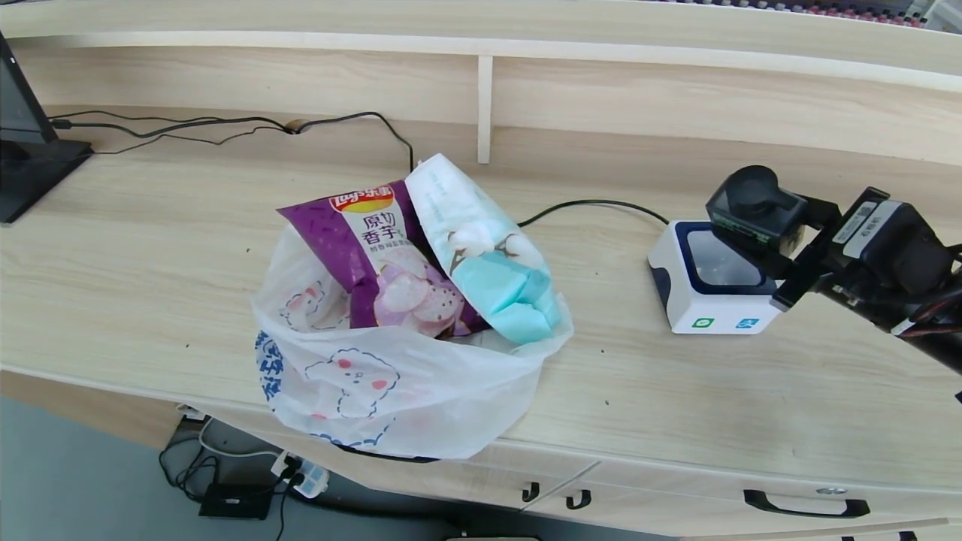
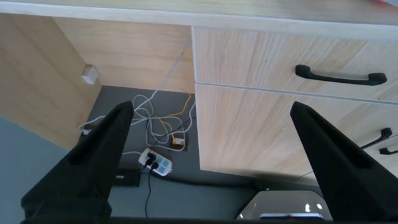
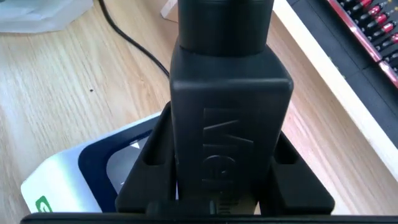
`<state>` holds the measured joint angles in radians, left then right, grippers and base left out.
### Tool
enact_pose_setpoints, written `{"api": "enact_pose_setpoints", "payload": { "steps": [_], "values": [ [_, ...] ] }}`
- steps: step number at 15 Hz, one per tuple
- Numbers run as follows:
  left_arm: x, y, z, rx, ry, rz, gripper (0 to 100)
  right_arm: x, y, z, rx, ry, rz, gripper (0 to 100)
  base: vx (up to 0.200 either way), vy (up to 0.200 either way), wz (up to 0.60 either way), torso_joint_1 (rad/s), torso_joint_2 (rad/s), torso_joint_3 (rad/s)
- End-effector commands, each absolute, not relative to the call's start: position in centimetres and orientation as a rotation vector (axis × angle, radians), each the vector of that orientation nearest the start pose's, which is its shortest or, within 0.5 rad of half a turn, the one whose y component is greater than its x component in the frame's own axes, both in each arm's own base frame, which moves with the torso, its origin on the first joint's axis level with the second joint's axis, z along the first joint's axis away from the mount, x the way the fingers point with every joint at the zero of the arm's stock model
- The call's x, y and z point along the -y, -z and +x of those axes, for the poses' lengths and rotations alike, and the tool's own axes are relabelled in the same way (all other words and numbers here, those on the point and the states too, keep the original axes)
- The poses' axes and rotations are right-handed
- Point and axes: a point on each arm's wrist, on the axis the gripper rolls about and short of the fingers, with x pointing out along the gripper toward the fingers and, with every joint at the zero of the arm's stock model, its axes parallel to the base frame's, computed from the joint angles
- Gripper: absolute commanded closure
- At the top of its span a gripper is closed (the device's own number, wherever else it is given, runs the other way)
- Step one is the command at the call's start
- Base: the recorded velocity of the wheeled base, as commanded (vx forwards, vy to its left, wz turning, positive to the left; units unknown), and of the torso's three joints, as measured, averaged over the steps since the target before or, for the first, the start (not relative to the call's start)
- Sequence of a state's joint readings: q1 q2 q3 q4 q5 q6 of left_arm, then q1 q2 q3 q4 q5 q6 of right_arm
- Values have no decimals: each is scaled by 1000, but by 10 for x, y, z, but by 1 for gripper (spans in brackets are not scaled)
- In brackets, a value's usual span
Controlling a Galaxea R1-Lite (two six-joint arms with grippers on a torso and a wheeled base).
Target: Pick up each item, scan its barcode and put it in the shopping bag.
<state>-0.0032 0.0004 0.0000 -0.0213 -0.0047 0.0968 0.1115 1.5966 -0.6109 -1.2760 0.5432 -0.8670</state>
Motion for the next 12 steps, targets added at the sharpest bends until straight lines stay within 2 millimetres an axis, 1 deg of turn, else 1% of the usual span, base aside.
{"api": "enact_pose_setpoints", "payload": {
  "steps": [1,6,7,8,9,10,11,12],
  "values": [
    [0,-78,-23,20,7,97,0,-41,-223,260,551,-487,-891,100,0,0,0,0,0,0],
    [0,-78,-23,22,7,97,0,-41,-224,258,554,-488,-871,100,0,0,0,0,0,0],
    [0,-78,-23,20,7,97,0,-41,-228,258,568,-485,-859,100,0,0,0,0,0,0],
    [0,-78,-23,20,7,97,0,-47,-238,255,596,-472,-829,100,0,0,0,0,0,0],
    [0,-78,-23,22,7,97,0,-54,-244,254,613,-480,-795,100,0,0,0,0,0,0],
    [0,-78,-23,20,7,97,0,-70,-261,248,654,-479,-686,100,0,0,0,0,0,0],
    [0,-78,-23,20,7,97,0,-87,-277,241,679,-464,-565,100,0,0,600,66,-129,-56],
    [0,-78,-23,20,7,97,0,-95,-287,238,697,-455,-504,100,0,0,600,51,-105,-46]
  ]
}}
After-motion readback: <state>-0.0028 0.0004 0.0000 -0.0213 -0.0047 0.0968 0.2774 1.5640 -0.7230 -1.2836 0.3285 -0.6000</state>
